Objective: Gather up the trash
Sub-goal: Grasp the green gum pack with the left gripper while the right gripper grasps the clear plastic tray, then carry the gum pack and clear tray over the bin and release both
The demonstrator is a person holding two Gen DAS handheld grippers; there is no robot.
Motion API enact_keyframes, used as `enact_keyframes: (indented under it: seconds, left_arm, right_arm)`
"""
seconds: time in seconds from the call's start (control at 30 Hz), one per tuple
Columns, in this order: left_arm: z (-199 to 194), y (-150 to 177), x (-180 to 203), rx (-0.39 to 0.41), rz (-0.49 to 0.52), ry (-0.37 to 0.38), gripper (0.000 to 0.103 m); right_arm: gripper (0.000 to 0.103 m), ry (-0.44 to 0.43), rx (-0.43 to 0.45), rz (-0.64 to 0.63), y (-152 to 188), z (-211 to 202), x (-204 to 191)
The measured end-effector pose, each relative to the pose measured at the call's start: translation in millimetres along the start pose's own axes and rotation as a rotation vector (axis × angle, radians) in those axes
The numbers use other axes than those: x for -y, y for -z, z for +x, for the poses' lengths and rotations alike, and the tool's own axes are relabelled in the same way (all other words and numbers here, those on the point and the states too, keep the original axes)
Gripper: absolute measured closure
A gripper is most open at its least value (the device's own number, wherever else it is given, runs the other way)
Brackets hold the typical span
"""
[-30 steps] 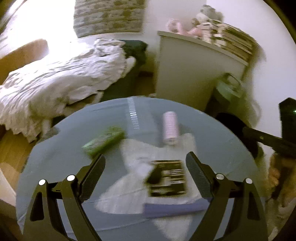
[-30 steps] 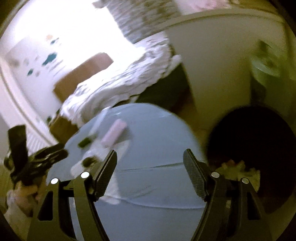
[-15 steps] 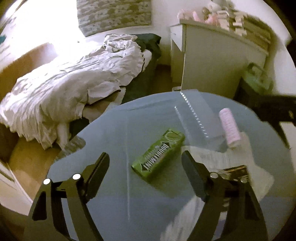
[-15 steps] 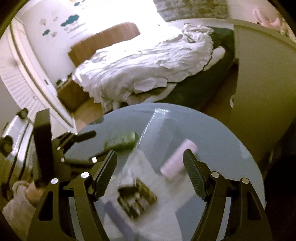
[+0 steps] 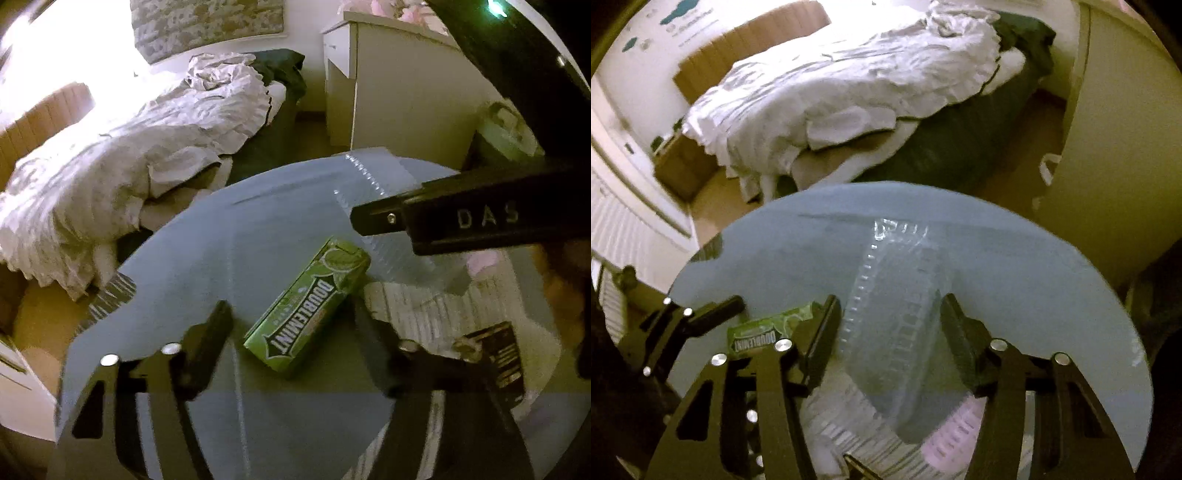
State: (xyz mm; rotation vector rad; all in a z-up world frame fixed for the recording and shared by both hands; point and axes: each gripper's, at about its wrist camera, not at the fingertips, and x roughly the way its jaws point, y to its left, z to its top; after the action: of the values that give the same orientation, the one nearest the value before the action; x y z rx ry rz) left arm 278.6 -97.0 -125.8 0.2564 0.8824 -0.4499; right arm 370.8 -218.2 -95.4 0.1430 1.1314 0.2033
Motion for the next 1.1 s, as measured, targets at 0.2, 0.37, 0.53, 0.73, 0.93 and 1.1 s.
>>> enact_keyframes:
  seconds: [0.2,0.37,0.53,0.73,0.93,1.1]
  left_arm:
    - [-4,1,7,0.005,0.01,0.001,0.066]
    - [-27,6,5,0.052,-0.059,0.033,0.072]
    - [-62,3,24,0.117,-0.104,0.078,0.072]
    - [-91,-9,85,0.182,-0.048,0.161,0.072]
    - [-95,-26,158,0.197,0.003,0.275,0.072]
    - [-81,-41,215,0.177,0.048,0.355,0.072]
  right_arm:
    - [0.064,-0.066,0.032,0.015,4,-16,2]
    - [0.064,-0.195,0.154,0.058,19,-74,23]
    - [0.064,-0.302,0.311,0.134,54,-148,69]
    - [0.064,-0.249,0.473,0.244,121,-213,146]
    - [0.064,-0.164,0.543,0.378,188,-236,222]
    - [0.064,-0.094,0.557,0.469,225,-231,271]
